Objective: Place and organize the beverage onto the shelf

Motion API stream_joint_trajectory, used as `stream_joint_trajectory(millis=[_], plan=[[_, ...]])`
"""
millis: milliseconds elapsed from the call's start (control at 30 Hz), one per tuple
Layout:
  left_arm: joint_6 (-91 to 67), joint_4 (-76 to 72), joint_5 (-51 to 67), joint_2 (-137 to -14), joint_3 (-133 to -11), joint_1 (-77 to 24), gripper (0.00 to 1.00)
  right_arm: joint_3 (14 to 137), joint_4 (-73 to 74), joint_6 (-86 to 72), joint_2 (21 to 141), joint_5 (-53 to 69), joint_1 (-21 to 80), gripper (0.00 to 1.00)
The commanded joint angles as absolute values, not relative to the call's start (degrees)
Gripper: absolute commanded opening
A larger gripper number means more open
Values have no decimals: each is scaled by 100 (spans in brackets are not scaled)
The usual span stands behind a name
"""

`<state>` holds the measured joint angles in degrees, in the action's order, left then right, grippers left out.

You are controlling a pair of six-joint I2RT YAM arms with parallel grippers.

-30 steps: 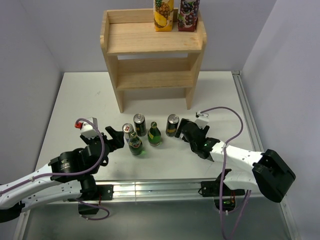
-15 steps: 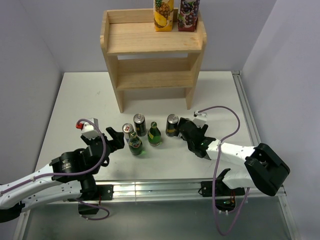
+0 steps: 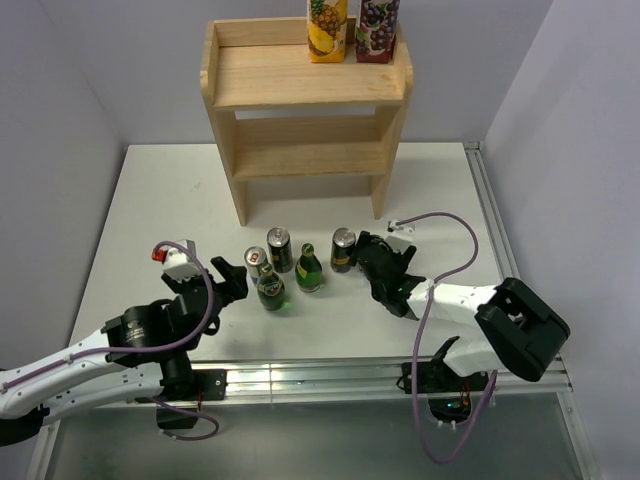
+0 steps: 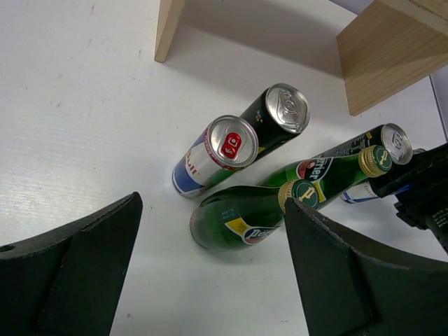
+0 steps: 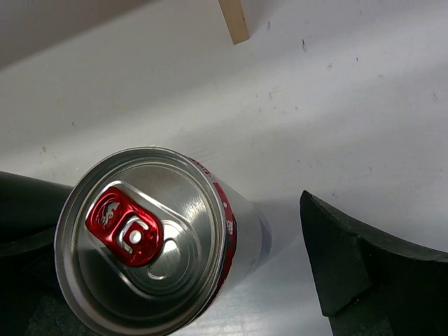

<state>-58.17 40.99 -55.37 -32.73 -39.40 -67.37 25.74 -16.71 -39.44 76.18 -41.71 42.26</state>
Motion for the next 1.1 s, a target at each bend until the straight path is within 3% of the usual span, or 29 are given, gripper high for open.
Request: stream_joint_trajectory(millis=[0,233,400,567,667,1067], plan=[[-5889,3920,-5704,-3191,-3894,-6776,89,2461,-2398,-3850,7874,-4605,4254,100],[-5915,3973,-5748,-3138,-3885,-6776,89,2513,-3085,-3656,8490,-4781,4307,93],[-5915,3973,-5748,-3059,-3824,-6776,89,2514,-3234,-3674,8692,-4869,4307,71],[-5915,3955,-5774,-3023,-3797,-6776,89,2496,-3340,-3507,8719,-4755,4351,39],[-5915,3920,-5801,-3023,-3762,-6776,89,2566,-3086,-3445,8509,-4763,4421,3],[-5985,3964,-5880,-2971,-3718,-6776,89,4006,-241,-2980,6085,-5941,5440,0]])
